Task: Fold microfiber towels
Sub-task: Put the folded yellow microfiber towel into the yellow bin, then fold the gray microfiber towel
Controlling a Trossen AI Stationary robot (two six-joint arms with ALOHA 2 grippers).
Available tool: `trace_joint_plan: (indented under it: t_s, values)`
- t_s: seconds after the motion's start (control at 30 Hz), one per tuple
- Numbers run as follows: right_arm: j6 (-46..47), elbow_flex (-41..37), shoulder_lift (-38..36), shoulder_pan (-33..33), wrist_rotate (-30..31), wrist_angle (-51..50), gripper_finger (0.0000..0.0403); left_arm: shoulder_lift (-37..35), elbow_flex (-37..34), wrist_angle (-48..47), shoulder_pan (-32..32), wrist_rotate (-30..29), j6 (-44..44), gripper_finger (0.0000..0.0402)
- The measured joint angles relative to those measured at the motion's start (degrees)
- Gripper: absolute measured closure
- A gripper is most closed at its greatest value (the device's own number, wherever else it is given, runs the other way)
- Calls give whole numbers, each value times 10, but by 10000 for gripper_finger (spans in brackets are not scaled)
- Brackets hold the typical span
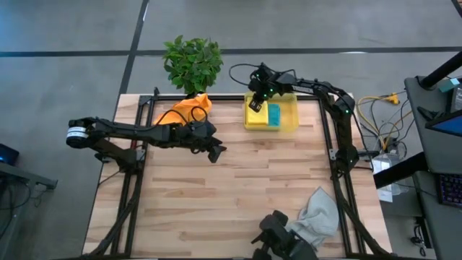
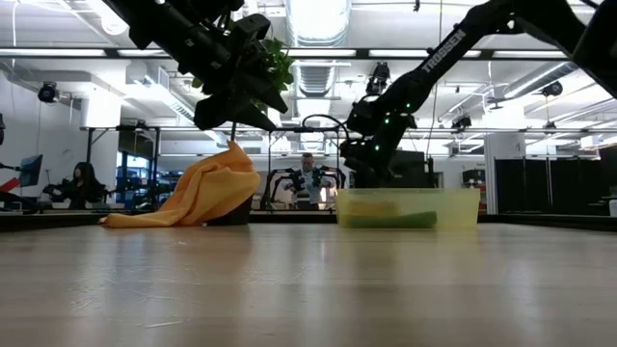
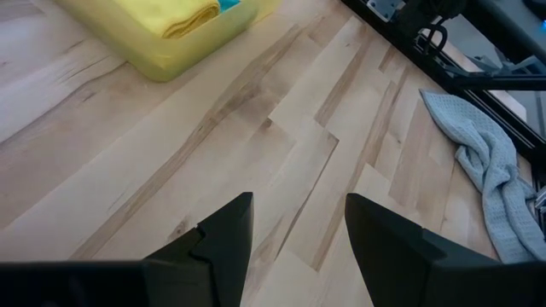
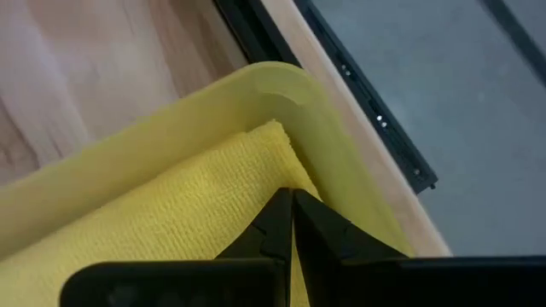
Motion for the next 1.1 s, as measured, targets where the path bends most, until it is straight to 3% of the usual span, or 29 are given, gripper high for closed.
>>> trace_joint_plan:
  t_s: [0.3,0.43,0.57,0.7,0.87,1.0,1.1]
  values:
    - [12,-2,-109,-3,-9,-90,394,0,0,0,0,0,3,228]
    - [15,-41,-223,5,-78,-136,394,0,0,0,0,0,18,228]
    - [54,-125,-373,43,-122,-133,394,0,0,0,0,0,92,228]
    - [135,-223,-521,115,-121,-105,394,0,8,0,-1,3,134,228]
    - [356,-361,-685,250,-76,-4,394,0,19,2,-1,47,136,228]
    - [495,-446,-769,378,2,47,394,0,21,1,-11,91,137,228]
    - [581,-479,-799,456,25,46,394,0,19,1,-25,102,142,228]
